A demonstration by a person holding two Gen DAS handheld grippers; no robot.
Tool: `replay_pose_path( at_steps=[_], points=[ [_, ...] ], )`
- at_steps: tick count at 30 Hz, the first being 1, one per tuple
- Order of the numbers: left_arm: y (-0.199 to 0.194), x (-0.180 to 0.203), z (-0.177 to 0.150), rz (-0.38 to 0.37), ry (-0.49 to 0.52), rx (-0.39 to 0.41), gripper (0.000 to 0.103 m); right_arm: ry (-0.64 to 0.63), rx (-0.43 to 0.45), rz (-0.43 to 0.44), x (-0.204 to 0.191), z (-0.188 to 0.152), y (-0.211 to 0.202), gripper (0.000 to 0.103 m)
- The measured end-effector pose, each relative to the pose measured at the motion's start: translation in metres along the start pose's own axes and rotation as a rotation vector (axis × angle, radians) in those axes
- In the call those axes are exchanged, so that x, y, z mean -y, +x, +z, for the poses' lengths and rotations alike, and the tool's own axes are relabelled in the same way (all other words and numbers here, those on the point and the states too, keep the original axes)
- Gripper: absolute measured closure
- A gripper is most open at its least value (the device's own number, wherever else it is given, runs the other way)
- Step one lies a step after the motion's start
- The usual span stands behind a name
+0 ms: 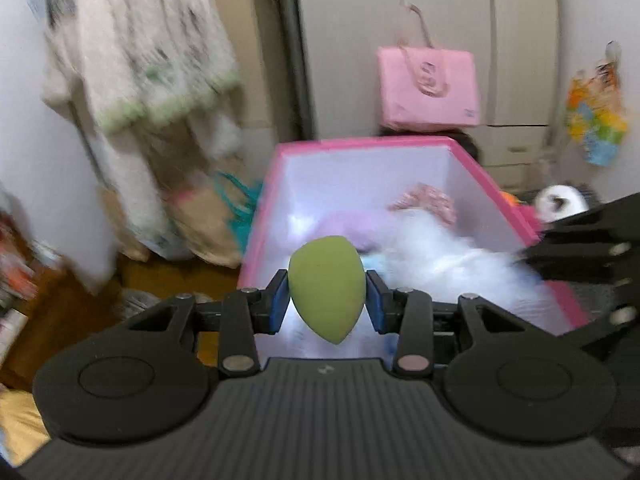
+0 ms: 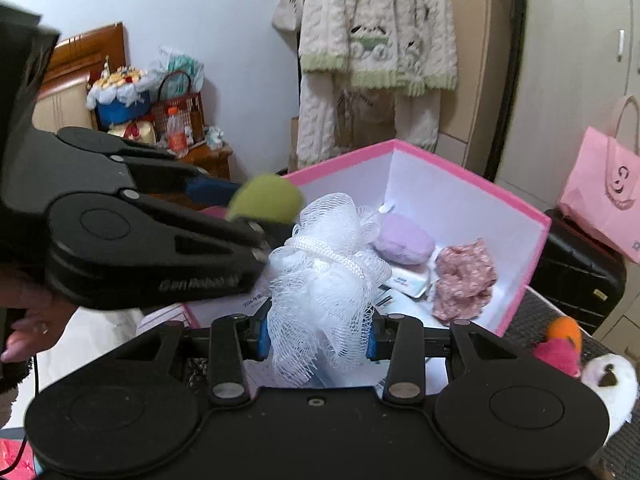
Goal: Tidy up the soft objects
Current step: 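Carry the sponge and mesh puff with both tools over the pink box, then lower both items into the pink box and open both tools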
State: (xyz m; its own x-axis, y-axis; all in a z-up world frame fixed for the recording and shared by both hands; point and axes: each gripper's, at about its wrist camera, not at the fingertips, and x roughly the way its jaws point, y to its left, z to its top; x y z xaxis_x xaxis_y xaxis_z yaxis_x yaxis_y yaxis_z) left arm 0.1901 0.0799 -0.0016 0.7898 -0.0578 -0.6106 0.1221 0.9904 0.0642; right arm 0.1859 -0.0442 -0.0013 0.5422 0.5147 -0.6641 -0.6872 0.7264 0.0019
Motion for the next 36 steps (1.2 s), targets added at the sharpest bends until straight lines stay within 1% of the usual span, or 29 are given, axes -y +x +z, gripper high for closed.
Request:
replay_pose_path(
  at_steps=[1,5,7,8,10,11,13,14,17,20,22,27,36],
  points=[
    [0.003,-0.002,0.001,-0.019,-0.012,-0.014,0.064,-0.004,-0.013,-0.001,-0.001,0.000,0.005,0.058],
    [0.014,-0.005,0.002,-0.003,-0.007,-0.030,0.064,0.000,-0.038,0.007,0.001,0.005,0.021,0.057],
    [0.020,-0.009,0.004,-0.003,-0.015,-0.048,0.064,0.015,-0.054,0.035,0.003,0.009,0.025,0.052],
    [0.019,-0.011,0.002,0.004,-0.018,-0.052,0.062,0.015,-0.057,0.037,0.004,0.010,0.027,0.052],
    [0.021,-0.013,0.003,0.019,-0.019,-0.055,0.058,0.007,-0.062,0.032,0.001,0.012,0.030,0.045],
    [0.020,-0.013,0.002,0.012,-0.023,-0.054,0.057,0.007,-0.066,0.034,0.001,0.014,0.030,0.043],
    [0.018,-0.016,0.003,-0.013,-0.033,-0.060,0.051,0.004,-0.067,0.037,-0.001,0.015,0.030,0.029],
    [0.014,-0.014,0.002,-0.012,-0.032,-0.058,0.047,0.002,-0.064,0.029,-0.002,0.016,0.029,0.028],
    [0.006,-0.014,0.003,-0.002,-0.015,-0.042,0.044,-0.008,-0.062,0.019,-0.004,0.017,0.027,0.028],
    [-0.004,-0.018,0.004,-0.024,-0.025,-0.037,0.042,-0.009,-0.058,0.025,-0.006,0.018,0.022,0.024],
    [-0.012,-0.021,0.004,-0.034,-0.038,-0.033,0.040,-0.016,-0.050,0.021,-0.008,0.019,0.019,0.020],
    [-0.034,-0.023,0.005,-0.011,-0.030,0.008,0.039,-0.040,-0.031,0.008,-0.016,0.019,0.005,0.018],
    [-0.068,-0.016,0.005,0.000,-0.006,0.057,0.034,-0.051,0.013,-0.025,-0.023,0.014,-0.030,0.018]
  ],
)
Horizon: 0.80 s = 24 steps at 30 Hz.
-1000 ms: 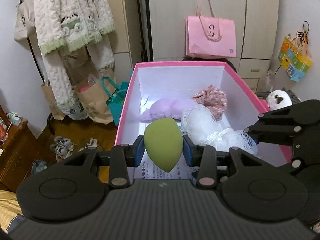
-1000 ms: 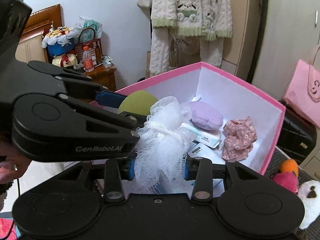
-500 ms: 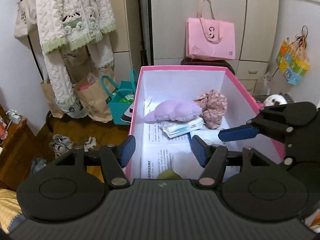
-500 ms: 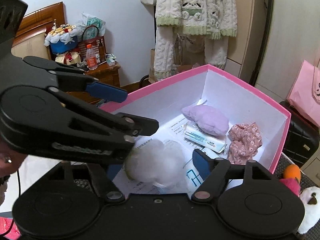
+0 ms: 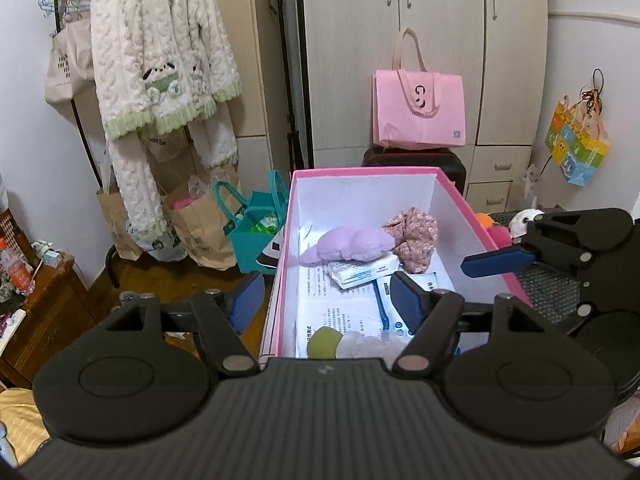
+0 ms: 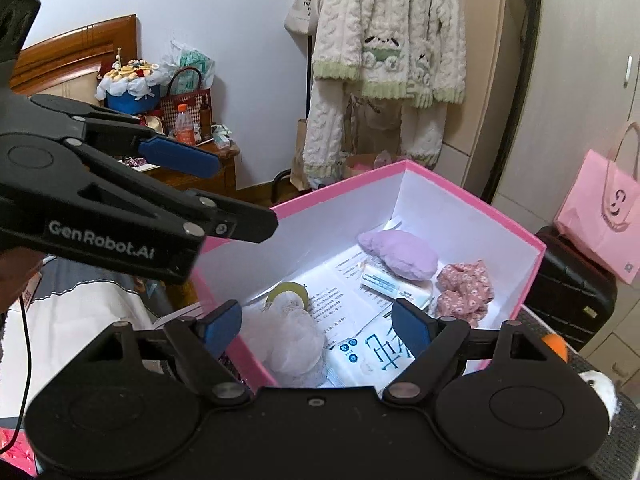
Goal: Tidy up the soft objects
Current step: 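Lower both items into the pink box and open both tools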
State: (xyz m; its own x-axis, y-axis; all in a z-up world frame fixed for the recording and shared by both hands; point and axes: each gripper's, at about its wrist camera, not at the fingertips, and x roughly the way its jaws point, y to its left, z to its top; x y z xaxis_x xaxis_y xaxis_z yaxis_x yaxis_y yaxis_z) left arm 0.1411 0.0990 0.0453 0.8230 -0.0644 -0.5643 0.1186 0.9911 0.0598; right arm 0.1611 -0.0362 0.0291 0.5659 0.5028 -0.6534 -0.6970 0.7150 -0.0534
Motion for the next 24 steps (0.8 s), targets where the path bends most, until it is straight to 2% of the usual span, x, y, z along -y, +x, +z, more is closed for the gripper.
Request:
replay_pose_path(
  at_steps=[7,19,24],
  points=[
    [-0.023,0.020,-0.001,-0.027,0.041,0.014,0.029,-0.004,0.039,-0.017,-0.001,-0.010,-0.036,0.017],
    [-0.050,0.068,0.005,-0.200,0.112,0.011,0.028,0.070,0.046,-0.035,0.041,-0.050,-0.109,0.016],
    [-0.048,0.096,0.007,-0.282,0.155,-0.024,0.027,0.124,0.041,-0.046,0.064,-0.075,-0.130,0.016]
  ],
)
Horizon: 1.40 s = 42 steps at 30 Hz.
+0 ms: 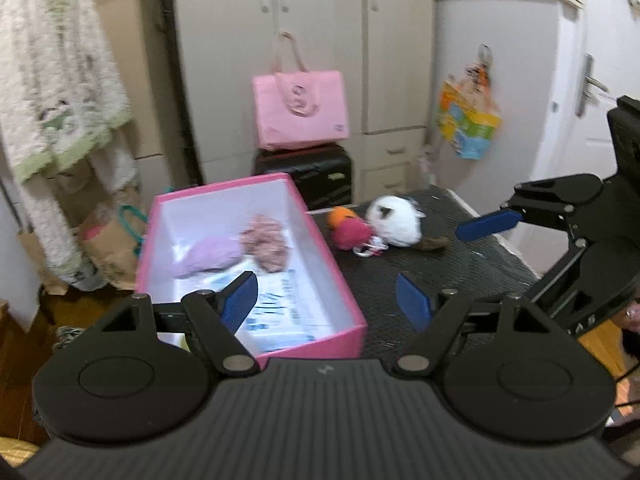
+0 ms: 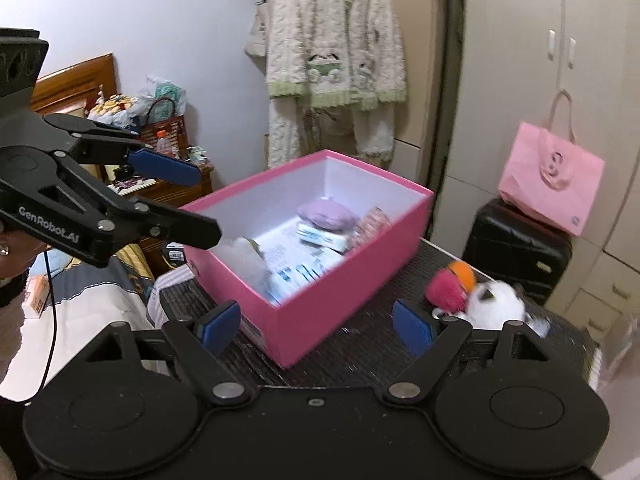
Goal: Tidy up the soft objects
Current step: 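Lower both items into the pink box and open both tools, then move the left tool to the white plush cat toy, then close the left tool on the white plush cat toy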
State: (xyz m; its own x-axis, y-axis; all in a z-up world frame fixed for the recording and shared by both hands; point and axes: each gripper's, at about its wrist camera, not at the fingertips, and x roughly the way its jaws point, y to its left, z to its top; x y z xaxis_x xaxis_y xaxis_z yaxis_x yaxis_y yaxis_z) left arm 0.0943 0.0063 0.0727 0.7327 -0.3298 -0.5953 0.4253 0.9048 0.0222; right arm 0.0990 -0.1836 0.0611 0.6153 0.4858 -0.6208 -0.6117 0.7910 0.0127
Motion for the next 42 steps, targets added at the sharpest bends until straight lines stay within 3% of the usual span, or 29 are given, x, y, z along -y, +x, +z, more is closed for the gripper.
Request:
replay_pose_path(
  at_steps=[7,13,18,24,30,34,42],
  points=[
    [0.025,0.036,0.028,-0.082,0.045,-0.015,0.019,0.040,0.035,-0.077,0.035,-0.025,-0.016,0.016],
    [0.059,0.065,0.051,-0.105,0.043,0.014,0.015,0.087,0.085,-0.066,0.072,-0.039,-0.014,0.016],
    [0.093,0.078,0.059,-0.092,-0.019,0.044,0.007,0.061,0.081,-0.116,0.101,-0.045,0.004,0.015],
    [0.130,0.085,0.050,-0.047,-0.104,0.103,0.006,0.028,0.110,-0.147,0.132,-0.051,0.032,0.016],
    [0.177,0.083,0.040,0.006,-0.201,0.071,0.008,-0.066,0.128,-0.123,0.143,-0.063,0.060,0.016],
    [0.209,0.084,0.031,-0.020,-0.205,0.059,0.008,-0.106,0.126,-0.138,0.148,-0.068,0.081,0.016],
    [0.253,0.085,0.025,-0.002,-0.226,0.076,0.016,-0.130,0.106,-0.137,0.170,-0.072,0.120,0.016]
  ],
)
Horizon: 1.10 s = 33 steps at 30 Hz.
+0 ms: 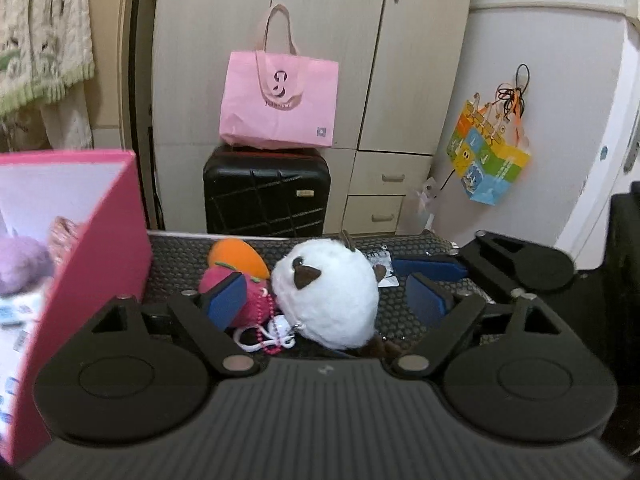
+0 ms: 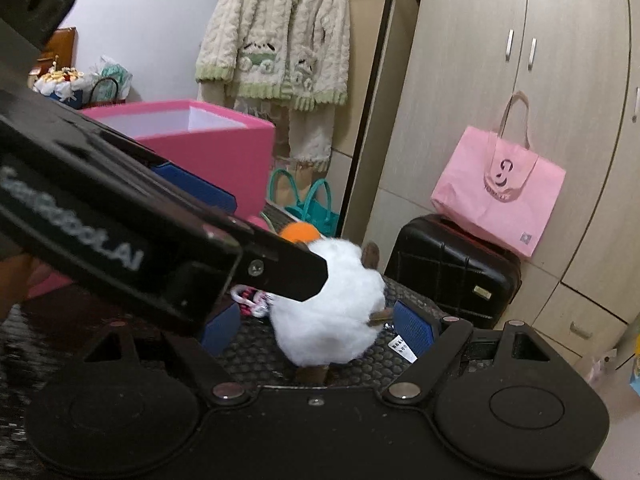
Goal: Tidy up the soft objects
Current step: 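Close the left tool on the white plush cat toy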
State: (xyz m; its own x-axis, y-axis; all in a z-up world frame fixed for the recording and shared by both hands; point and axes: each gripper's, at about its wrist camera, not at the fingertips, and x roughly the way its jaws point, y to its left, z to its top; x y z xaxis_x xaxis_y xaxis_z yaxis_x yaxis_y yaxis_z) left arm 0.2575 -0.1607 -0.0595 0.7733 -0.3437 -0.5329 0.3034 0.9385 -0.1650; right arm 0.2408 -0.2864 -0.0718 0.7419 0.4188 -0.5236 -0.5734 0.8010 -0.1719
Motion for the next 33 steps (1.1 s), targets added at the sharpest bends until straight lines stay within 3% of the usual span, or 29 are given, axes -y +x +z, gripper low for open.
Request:
replay_pose_path(
  at_steps=[4,7,9,11,13,15,26,33],
  points=[
    [0.021,-0.005,0.001,0.008,-0.059,-0.017,0.016,0.039,-0.043,0.014,0.012,-0.004,0.022,0.015],
    [0.032,-0.011,0.001,0.027,-0.103,-0.018,0.016,0.144,-0.132,0.086,0.022,-0.004,0.037,0.015],
    [0.040,-0.014,0.000,0.024,-0.120,-0.034,0.016,0.183,-0.139,0.121,0.023,-0.005,0.040,0.015],
    [0.042,-0.013,-0.001,0.029,-0.112,-0.031,0.022,0.167,-0.123,0.112,0.019,-0.005,0.039,0.018],
    [0.044,-0.010,-0.002,0.029,-0.082,-0.044,0.031,0.153,-0.120,0.100,0.017,-0.006,0.038,0.033],
    [0.046,-0.009,-0.005,0.004,-0.078,-0.081,0.040,0.146,-0.112,0.084,0.016,-0.008,0.035,0.040],
    [0.012,0.007,-0.014,-0.043,-0.030,-0.095,0.042,0.165,-0.106,0.038,0.002,-0.006,-0.002,0.042],
    [-0.021,0.017,-0.022,-0.088,0.004,-0.097,0.042,0.135,-0.093,-0.038,-0.028,-0.005,-0.034,0.042]
  ],
)
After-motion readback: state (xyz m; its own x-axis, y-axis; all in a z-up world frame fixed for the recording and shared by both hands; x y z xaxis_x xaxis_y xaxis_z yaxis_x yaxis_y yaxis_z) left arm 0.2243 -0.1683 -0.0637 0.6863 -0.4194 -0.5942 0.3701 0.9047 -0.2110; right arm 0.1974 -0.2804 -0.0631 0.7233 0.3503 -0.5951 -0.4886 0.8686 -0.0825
